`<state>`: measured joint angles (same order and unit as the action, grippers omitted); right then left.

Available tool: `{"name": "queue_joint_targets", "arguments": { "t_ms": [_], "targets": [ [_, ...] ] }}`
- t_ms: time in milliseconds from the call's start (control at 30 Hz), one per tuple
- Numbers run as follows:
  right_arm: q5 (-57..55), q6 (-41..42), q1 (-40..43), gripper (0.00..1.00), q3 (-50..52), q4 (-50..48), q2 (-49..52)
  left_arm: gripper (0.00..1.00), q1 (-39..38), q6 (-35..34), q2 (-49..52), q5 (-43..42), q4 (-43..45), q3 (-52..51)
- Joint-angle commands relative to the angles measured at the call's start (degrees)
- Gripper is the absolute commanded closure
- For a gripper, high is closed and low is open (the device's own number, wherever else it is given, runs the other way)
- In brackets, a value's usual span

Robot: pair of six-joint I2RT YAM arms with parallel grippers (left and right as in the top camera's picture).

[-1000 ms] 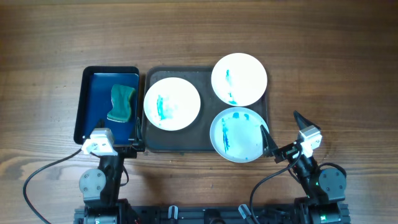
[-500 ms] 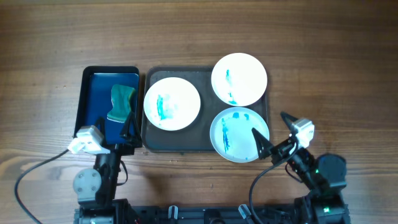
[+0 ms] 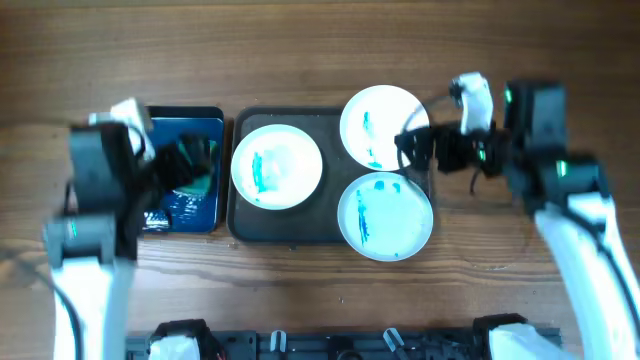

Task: Clean dirty plates on tray and stack at the side
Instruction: 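Reach the right gripper to the rim of the left white plate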

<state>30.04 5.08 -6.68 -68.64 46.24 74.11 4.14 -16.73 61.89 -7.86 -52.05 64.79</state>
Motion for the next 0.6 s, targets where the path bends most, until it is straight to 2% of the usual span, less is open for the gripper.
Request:
{"name": "queue_joint_targets", "arguments": {
  "t_ms": [0, 100, 167, 233, 367, 433, 567],
  "targets": [
    [2.75, 0.46, -0.22, 0.00, -7.52, 1.38, 8.17, 0.00, 0.22, 1.51, 11.54, -4.81, -7.78, 10.51],
    [6.19, 9.38, -0.22, 0.00, -7.58, -0.57, 12.59, 0.00, 0.22, 1.51, 17.40, -4.74, -9.09, 11.23],
    [8.41, 9.51, -0.63, 0.01, -7.58, -2.12, 14.84, 0.00, 0.22, 1.51, 20.39, -4.76, -9.40, 11.23],
    [6.01, 10.01, -2.36, 0.05, -7.58, -2.21, 16.31, 0.00, 0.22, 1.64, 22.36, -4.55, -9.66, 11.23],
    [-3.82, 13.46, -10.21, 0.13, -8.17, -2.34, 18.64, 0.00, 0.26, 1.77, 22.75, 1.29, -8.76, 11.30],
    [-11.78, 14.75, -16.98, 0.15, -9.97, -1.97, 22.05, 0.00, 0.26, 1.77, 22.75, 5.40, -8.26, 11.30],
    [-22.05, 17.38, -26.23, 0.21, -15.26, -0.15, 32.22, 0.00, 0.26, 0.28, 22.77, 5.64, -8.20, 11.30]
  ]
}}
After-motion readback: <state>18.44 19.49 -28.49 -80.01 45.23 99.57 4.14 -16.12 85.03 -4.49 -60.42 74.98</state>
